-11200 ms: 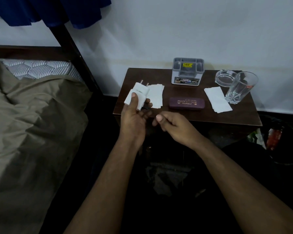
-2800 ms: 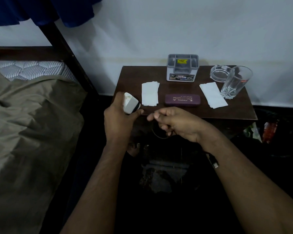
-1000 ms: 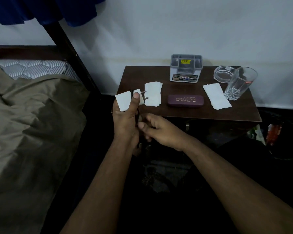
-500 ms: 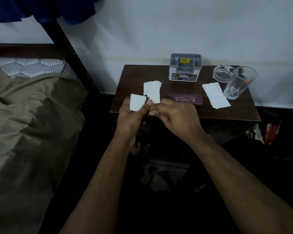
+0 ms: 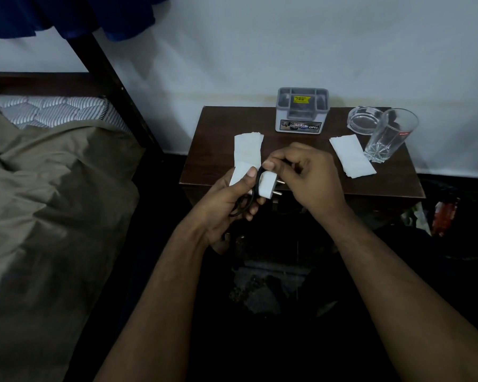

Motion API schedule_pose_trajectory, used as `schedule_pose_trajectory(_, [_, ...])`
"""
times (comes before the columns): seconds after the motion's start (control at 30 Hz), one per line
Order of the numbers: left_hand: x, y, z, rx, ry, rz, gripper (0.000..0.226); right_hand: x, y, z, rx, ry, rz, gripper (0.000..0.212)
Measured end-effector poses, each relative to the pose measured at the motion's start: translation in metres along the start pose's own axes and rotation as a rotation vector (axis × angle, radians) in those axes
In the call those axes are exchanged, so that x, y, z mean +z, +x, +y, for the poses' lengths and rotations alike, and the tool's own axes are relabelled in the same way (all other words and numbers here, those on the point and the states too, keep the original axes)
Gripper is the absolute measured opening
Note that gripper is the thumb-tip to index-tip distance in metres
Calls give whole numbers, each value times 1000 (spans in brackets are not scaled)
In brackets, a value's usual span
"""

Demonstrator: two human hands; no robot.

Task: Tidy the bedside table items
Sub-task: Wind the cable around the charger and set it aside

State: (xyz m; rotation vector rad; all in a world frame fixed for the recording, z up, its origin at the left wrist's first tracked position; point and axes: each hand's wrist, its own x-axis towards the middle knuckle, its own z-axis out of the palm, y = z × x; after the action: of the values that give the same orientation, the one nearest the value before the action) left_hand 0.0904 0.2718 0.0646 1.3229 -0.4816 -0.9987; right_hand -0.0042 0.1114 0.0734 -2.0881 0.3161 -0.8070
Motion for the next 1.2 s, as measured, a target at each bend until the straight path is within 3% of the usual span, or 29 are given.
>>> schedule_pose_trajectory(0.27, [13, -12, 1, 27, 62, -148, 43, -2, 2, 5, 149, 237, -106, 9])
schedule_pose_trajectory(0.4, [15, -13, 0, 82, 68, -130, 63, 1, -2, 3, 290, 523, -182, 21])
schedule_pose_trajectory(0.47, [16, -12, -1, 132, 19, -94, 62, 6, -5, 3, 329, 588, -213, 11])
schedule_pose_trajectory(0.6, [15, -6, -2, 223, -40, 56, 32, 16, -8, 2, 202, 180, -289, 33])
schedule_pose_trajectory(0.73, [8, -1, -4, 298, 26, 277, 17, 28, -14, -1, 85, -150, -487, 16])
schedule_pose_trajectory(0.83, [4, 2, -6, 412, 126, 411, 20, 33, -19, -7, 68, -227, -625, 14])
schedule_pose_trajectory(1.03, [0, 2, -8, 477, 474, 553, 30, 35, -17, -11, 17, -323, -679, 26])
schedule_pose_trajectory(1.2, [-5, 5, -9, 489, 572, 653, 31, 35, -21, -13, -25, -283, -681, 13])
